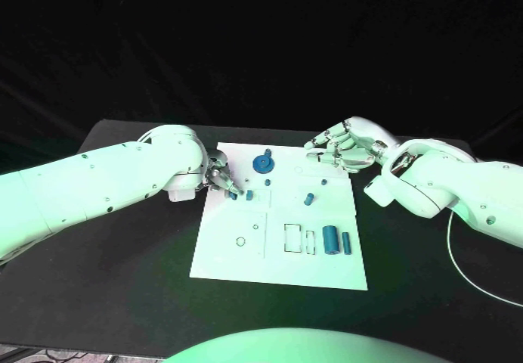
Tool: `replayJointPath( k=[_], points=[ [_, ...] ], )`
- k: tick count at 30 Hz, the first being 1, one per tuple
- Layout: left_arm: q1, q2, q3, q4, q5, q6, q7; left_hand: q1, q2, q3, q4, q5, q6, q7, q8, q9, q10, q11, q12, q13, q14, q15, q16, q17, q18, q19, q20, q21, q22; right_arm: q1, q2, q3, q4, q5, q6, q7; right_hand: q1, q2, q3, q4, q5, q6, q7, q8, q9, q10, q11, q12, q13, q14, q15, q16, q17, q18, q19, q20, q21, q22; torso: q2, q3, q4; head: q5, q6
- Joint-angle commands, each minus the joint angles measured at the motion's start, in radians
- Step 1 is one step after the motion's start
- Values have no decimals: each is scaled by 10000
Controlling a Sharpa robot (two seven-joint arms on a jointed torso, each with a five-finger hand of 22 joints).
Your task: Assemble the parts on the task board
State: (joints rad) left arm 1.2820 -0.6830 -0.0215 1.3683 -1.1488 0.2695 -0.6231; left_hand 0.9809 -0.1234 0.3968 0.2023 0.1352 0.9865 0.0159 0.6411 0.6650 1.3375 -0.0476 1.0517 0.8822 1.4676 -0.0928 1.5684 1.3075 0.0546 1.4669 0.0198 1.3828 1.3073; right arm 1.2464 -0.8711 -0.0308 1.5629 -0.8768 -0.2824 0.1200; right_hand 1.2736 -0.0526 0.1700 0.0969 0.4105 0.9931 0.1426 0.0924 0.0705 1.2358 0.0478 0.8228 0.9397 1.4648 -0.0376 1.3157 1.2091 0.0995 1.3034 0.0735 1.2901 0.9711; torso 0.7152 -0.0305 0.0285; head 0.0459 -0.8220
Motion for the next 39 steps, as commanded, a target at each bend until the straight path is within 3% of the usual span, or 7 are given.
replayJointPath(
  k=[1, 11, 33, 37, 39],
  points=[
    [-10, 25, 5, -4, -81, 20, -43, -129, 30, -339, 129, -19, 75, -6, -42, -14, 94, -25, 62, 30, 1032, -89, 24, 2633, -60, 229, -92, 68, 1006, -6, -1, 1, 17, 4, 108, 111, -79, 24, -4, 47, 38, -64, -14, 8, -8, -51, 11, -35, -12, 350, 90, -31, -16, 142, -64, 31, -30, -4, -3, -7, 3, -3, 0],
    [-11, -3, 20, 87, -6, -244, 1, -61, 174, -929, 369, -2, 134, -37, -66, -12, 156, -52, 117, 107, 1032, -109, 24, 2633, -75, 265, -113, 120, 1072, -6, 0, 1, 17, 10, 112, 108, -79, 24, -4, 47, 38, -64, -14, 8, -8, -51, 11, -35, -12, 350, 90, -31, -16, 142, -64, 31, -30, -4, 3, -6, -3, -11, 6],
    [-6, -231, 49, 369, 48, -493, -16, 107, 293, -1110, 400, 27, 153, -50, -73, -6, 168, -64, 110, 101, 1032, -120, 24, 2633, -76, 271, -122, 121, 1083, -7, 43, 1, -43, 10, 138, 93, -108, 25, -10, 75, 49, -66, -17, 11, -7, -39, 8, -15, 0, 353, 91, -30, -8, 142, -61, 32, -36, -7, 2, -10, 5, -28, -29],
    [-1, -312, 62, 440, 49, -722, 82, 196, 313, -1225, 410, 36, 82, -25, -108, -10, 70, -51, -55, -99, 1032, -121, 24, 2633, -39, 211, -126, -21, 965, -7, 43, 1, -49, 10, 137, 91, -108, 25, -10, 75, 49, -66, -17, 11, -7, -39, 8, -15, 0, 353, 91, -30, -8, 142, -61, 32, -36, -7, 3, -12, 1, -46, -19],
    [7, -367, 91, 489, 142, -1078, 331, 306, 368, -1394, 470, 36, -89, 31, -157, -2, -187, 4, -409, -522, 1032, -96, 24, 2633, 32, 78, -110, -321, 719, -7, 43, 1, -52, 10, 137, 91, -108, 25, -10, 75, 49, -66, -17, 11, -7, -39, 8, -15, 0, 353, 91, -30, -8, 142, -61, 32, -36, -7, -3, -6, 0, -50, -24]
  ],
)
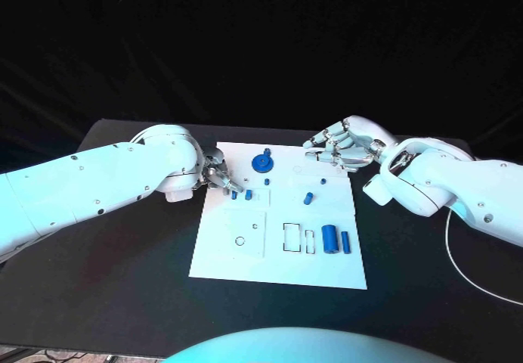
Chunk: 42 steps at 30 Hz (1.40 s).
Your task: Assemble the parts on the task board
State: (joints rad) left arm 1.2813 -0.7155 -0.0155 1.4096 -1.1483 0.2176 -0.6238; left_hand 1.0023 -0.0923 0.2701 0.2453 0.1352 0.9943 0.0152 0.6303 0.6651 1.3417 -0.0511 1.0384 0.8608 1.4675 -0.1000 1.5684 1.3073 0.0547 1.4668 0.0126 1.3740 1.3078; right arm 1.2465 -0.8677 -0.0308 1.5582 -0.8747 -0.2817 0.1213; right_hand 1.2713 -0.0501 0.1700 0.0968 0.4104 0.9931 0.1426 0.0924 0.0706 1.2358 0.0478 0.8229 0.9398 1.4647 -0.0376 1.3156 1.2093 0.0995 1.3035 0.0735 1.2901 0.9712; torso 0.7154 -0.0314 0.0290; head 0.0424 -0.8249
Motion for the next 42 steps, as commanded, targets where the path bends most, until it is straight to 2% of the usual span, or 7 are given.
replayJointPath(
  k=[1, 5, 8, 14, 31, 38, 42],
  points=[
    [19, -67, 45, 97, 239, -858, 527, 168, 90, -209, 86, 37, -314, 99, -95, -7, -528, 86, -697, -802, 1012, 4, -20, 2563, 118, -94, -7, -615, 397, -8, 9, 1, -5, -11, 130, 77, -85, 1, -10, 75, 50, -67, -17, 11, -7, -39, 8, -16, -1, 353, 91, -29, -9, 142, -62, 31, -36, -8, -4, 4, -3, -30, 7],
    [44, -118, 79, 70, 1215, -2438, 2212, 675, -61, -747, 431, 38, -1724, 768, -690, -371, -2798, 747, -2674, -2579, -563, 560, -2847, -1126, 1027, -2728, 370, -5731, -3592, -8, 15, 1, -17, -11, 127, 73, -85, 1, -10, 75, 50, -67, -17, 11, -7, -39, 8, -16, -1, 353, 91, -29, -9, 142, -62, 31, -36, -8, -6, 3, 3, -49, 22],
    [50, -89, 84, 5, 1755, -3064, 3542, 1309, -140, -1047, 349, 33, -2472, 1290, -1139, -831, -4082, 1291, -3399, -3053, -2972, 1076, -6285, -4711, 1038, -3877, 773, -7480, -4734, -8, 21, 1, -23, -11, 127, 73, -85, 1, -10, 75, 50, -67, -17, 11, -7, -39, 8, -16, -1, 353, 91, -29, -9, 142, -62, 31, -36, -8, -3, -3, -2, -73, 32],
    [42, 119, 21, -188, 1623, -3418, 5356, 3787, -34, -878, -524, -212, -1946, 1536, -2962, -2919, -4555, 1557, -5117, -4866, -3522, 1376, -7643, -6168, 1294, -3820, 1248, -8973, -5969, -8, -10, 1, -13, -12, 121, 61, -85, 1, -10, 75, 50, -67, -17, 11, -7, -39, 8, -16, -1, 353, 91, -29, -9, 142, -62, 31, -36, -8, 4, -8, 3, -96, 79],
    [-382, 1123, -234, -1042, -2140, -3678, 6054, 4697, -131, -1383, -1405, -224, -647, 1397, -4510, -4847, -4058, 1522, -6723, -7184, -2304, 1183, -7302, -6938, 1286, -2363, 1071, -9233, -6467, -21, 16, 0, -29, -12, 144, 58, -71, 17, 10, 79, 75, -69, -23, 14, -6, -35, 1, -10, 0, 358, 87, -22, 7, 143, -59, 31, -41, -13, 8, 5, -34, -208, 258],
    [-482, 1409, -234, -1397, -3228, -3385, 5542, 4636, -44, -1532, -1485, -206, -234, 1297, -4765, -5225, -3553, 1406, -6992, -7699, -467, 1039, -3566, -3039, 1083, -1126, 905, -7412, -5067, -26, 18, 0, -23, -15, 144, 58, -71, 17, 10, 79, 75, -69, -23, 14, -6, -35, 1, -10, 0, 358, 87, -22, 7, 143, -59, 31, -41, -13, 8, 3, -11, -231, 240],
    [-519, 1497, -232, -1469, -3577, -3224, 5208, 4619, -13, -1552, -1495, -205, -19, 1274, -4857, -5372, -3311, 1379, -7149, -7898, -219, 1021, -2772, -2200, 887, -791, 876, -6043, -3883, -27, 18, 0, -18, -16, 146, 59, -71, 17, 10, 79, 75, -69, -23, 14, -6, -35, 1, -10, 0, 358, 87, -22, 7, 143, -59, 31, -41, -13, 11, 3, -8, -237, 225]
  ],
)
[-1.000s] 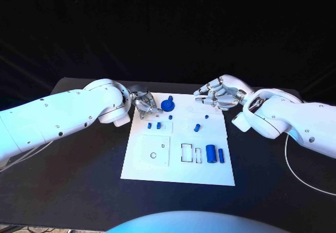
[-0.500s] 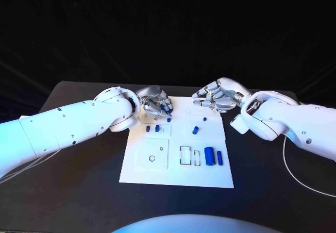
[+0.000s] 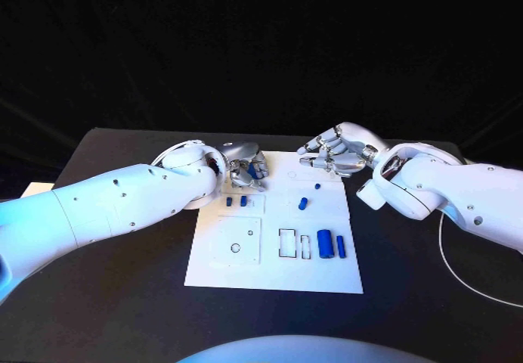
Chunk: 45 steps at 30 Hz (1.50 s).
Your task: Assemble the parts on the task board
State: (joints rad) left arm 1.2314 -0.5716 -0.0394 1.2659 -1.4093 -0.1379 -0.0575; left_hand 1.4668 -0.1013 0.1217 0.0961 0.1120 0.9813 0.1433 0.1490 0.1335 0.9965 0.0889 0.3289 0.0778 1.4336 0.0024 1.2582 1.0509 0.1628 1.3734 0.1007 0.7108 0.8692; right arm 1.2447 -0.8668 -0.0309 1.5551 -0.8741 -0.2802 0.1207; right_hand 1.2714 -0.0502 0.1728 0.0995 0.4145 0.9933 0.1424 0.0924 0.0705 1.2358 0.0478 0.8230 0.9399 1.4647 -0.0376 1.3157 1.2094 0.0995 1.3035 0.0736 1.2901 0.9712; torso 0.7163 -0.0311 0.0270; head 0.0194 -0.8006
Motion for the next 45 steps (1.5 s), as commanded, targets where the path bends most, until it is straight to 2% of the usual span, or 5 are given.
replayJointPath(
  k=[1, 4, 15, 36, 45],
  points=[
    [-25, 74, 7, -41, -1021, 337, -516, -23, 82, -61, -6, 26, 147, -7, -60, -81, 188, -23, -87, -94, 188, -1, 486, 551, -238, 222, -13, 904, 770, -9, 9, 1, 14, -21, 131, 65, -65, 23, -10, 51, 40, -72, -21, 15, -6, -38, 0, -15, -6, 357, 85, -29, -1, 144, -59, 30, -44, -17, 4, -2, 13, -12, -23],
    [-41, 124, 9, -59, -1117, 335, -646, 38, 147, 35, -21, 31, 299, -16, -77, -136, 365, -35, -175, -129, 370, -30, 864, 1011, -355, 426, -24, 1701, 1440, -10, 11, 1, 15, -21, 132, 67, -60, 26, -5, 50, 44, -73, -22, 15, -6, -39, -1, -18, -9, 357, 85, -33, -6, 144, -59, 30, -45, -19, -6, 1, 17, -14, -33],
    [-83, 310, 13, -89, -1196, 444, -637, 141, 176, 452, -22, 42, 785, -130, -105, -212, 984, -166, -545, -142, 588, -137, 1186, 1321, -549, 749, -115, 3106, 2634, -10, 31, 1, 9, -23, 142, 74, -60, 26, -5, 50, 44, -73, -22, 15, -6, -39, -1, -18, -9, 357, 85, -33, -6, 144, -59, 30, -45, -19, -4, -1, 13, -51, -75],
    [-149, 518, 13, -265, -1411, 915, -824, 261, 51, 1246, -129, 53, 1105, -104, -323, -306, 1593, -207, -1156, -113, 620, -174, 1184, 1177, -671, 824, -164, 3924, 3401, -10, 46, 1, 16, 1, 154, 58, -51, 35, 9, 51, 53, -74, -22, 17, -5, -36, -2, -9, -4, 358, 83, -35, -6, 144, -55, 29, -46, -17, -10, 3, 20, -79, -179],
    [-150, 508, 13, -266, -1448, 982, -1001, 124, -159, 1566, -159, 40, 962, -57, -531, -392, 1442, -129, -1471, -127, 607, -119, 1163, 1078, -685, 793, -135, 4025, 3532, -10, 47, 1, 18, 25, 160, 61, -46, 41, 16, 52, 56, -74, -21, 18, -5, -36, -2, -8, -3, 358, 82, -38, -8, 144, -54, 28, -48, -19, -15, 5, 20, -86, -204]
  ],
)
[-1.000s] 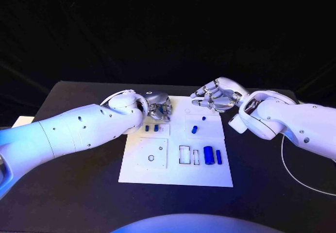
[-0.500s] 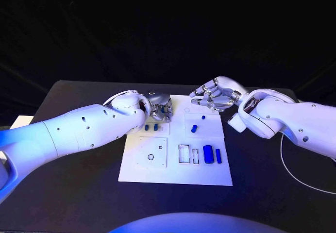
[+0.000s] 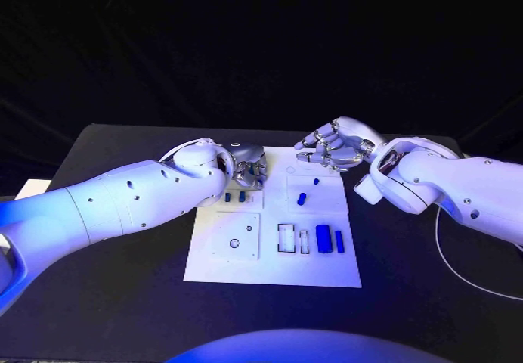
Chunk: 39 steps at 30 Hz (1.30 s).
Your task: Assemble the parts on the task board
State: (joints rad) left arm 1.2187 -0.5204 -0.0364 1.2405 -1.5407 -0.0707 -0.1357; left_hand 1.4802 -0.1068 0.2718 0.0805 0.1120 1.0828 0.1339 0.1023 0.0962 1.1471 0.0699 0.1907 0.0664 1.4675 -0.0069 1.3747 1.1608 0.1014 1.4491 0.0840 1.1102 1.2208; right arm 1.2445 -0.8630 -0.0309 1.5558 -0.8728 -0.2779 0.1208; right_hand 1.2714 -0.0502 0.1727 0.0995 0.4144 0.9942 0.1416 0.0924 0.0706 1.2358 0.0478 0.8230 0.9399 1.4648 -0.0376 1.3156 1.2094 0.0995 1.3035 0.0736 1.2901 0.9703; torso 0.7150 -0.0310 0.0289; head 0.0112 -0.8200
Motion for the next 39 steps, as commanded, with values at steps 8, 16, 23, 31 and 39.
replayJointPath(
  k=[8, 16, 23, 31, 39],
  points=[
    [-26, -9, -17, 14, -137, 342, -212, 39, -79, 351, -81, 48, -5, 44, -108, -35, 94, 44, -104, 33, 270, -42, 13, -31, -83, 40, 44, 151, 135, -7, 10, 1, 15, 13, 136, 64, -46, 41, 16, 52, 57, -82, -13, 18, -5, -36, -3, -8, -3, 358, 82, -38, -9, 144, -54, 28, -48, -10, 8, 1, 2, 1, -19],
    [-36, -18, -14, 62, -137, 55, -22, 370, 120, 1173, -530, -137, 643, -40, 101, 64, 899, -135, 2, 178, 281, -184, 41, -63, -167, 146, -59, 679, 582, -7, 16, 1, 13, 14, 128, 75, -42, 61, 34, 60, 71, -82, -12, 20, -4, -33, -2, -1, 0, 361, 81, -32, 3, 143, -50, 27, -49, -8, -2, 2, 2, 16, -28],
    [-44, -103, 49, 168, -135, -342, 141, 216, 116, 1638, -788, -302, 883, -67, 110, 91, 1163, -180, -116, 257, 285, -221, 60, -88, -189, 142, -110, 806, 722, -7, 21, 1, 9, 14, 111, 90, -43, 67, 39, 65, 75, -83, -12, 21, -4, -34, -1, -4, -3, 362, 81, -33, 4, 144, -50, 27, -51, -11, -5, 2, -1, 0, -10],
    [-41, -409, 169, 512, 63, -583, 181, 37, 38, 1902, -963, -317, 897, -30, 32, 76, 1207, -153, -266, 292, 287, -206, 80, -92, -198, 130, -107, 859, 795, -7, 18, 1, 5, 14, 93, 97, -43, 67, 39, 65, 75, -83, -12, 21, -4, -34, -1, -4, -3, 362, 81, -33, 4, 144, -50, 27, -51, -11, -11, 6, 18, -7, 21],
    [8, -1004, 354, 1024, 409, -550, 171, -12, -5, 1986, -1042, -318, 885, -12, -5, 66, 1212, -144, -319, 306, 284, -194, 83, -103, -204, 129, -101, 890, 829, -7, 9, 1, -6, 14, 81, 99, -43, 67, 39, 65, 75, -83, -12, 21, -4, -34, -1, -4, -3, 362, 81, -33, 4, 144, -50, 27, -51, -11, -23, 8, 43, -13, 63]
  ],
)
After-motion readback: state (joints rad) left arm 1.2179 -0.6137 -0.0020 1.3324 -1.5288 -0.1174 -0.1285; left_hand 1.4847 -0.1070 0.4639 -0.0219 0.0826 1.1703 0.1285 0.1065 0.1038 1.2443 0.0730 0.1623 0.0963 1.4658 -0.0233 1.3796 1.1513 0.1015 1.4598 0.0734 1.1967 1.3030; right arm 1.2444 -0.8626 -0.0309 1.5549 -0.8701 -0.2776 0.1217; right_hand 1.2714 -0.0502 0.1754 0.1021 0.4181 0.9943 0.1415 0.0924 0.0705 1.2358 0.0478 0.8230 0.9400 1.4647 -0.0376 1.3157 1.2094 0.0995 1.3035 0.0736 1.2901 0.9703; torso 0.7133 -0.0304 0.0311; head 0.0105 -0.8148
